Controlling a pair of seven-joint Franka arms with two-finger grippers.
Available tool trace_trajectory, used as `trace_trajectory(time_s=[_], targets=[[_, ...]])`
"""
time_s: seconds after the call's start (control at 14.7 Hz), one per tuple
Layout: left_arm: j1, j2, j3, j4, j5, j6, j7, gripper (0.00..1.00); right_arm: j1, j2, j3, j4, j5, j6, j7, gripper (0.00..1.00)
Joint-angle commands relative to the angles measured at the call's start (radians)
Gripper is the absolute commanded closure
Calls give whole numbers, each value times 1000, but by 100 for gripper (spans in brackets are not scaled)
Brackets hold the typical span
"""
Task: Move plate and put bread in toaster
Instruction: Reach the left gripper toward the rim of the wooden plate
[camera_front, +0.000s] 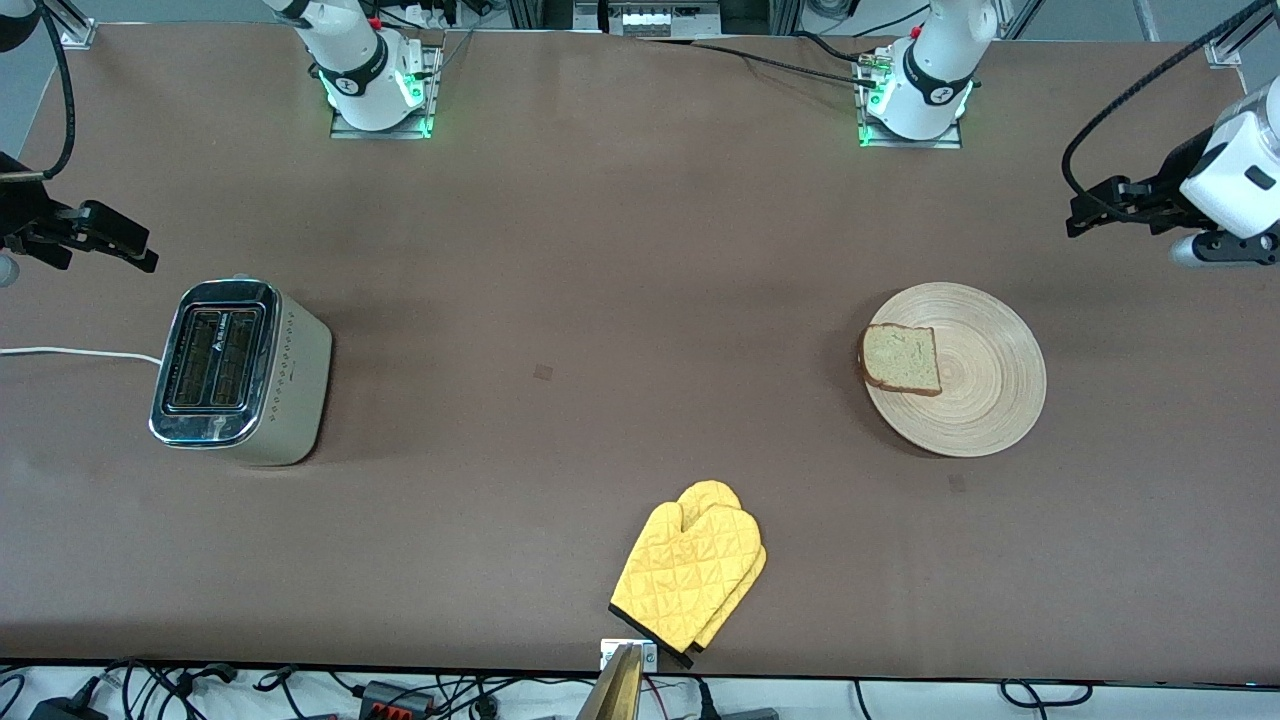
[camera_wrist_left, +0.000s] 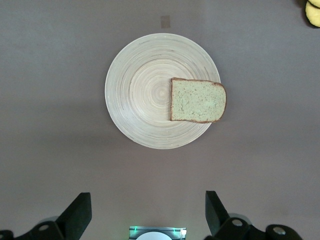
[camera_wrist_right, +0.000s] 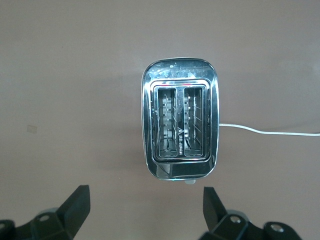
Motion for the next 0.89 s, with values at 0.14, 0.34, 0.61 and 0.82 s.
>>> trace_trajectory(time_s=[0.14,0.34,0.61,0.82], targets=[[80,118,5,45,-37,-6,8,0,-10,-34,8,-39,-7,10,-18,0],[173,231,5,42,-147,32,53,0,-10,-34,8,-39,-11,13,-18,0],[263,381,5,39,-210,92,250,0,-8,-32,10,-39,-11,19,-18,0],[333,486,1,33,-242,155,394,0,-7,-32,10,-39,-11,19,-17,0]])
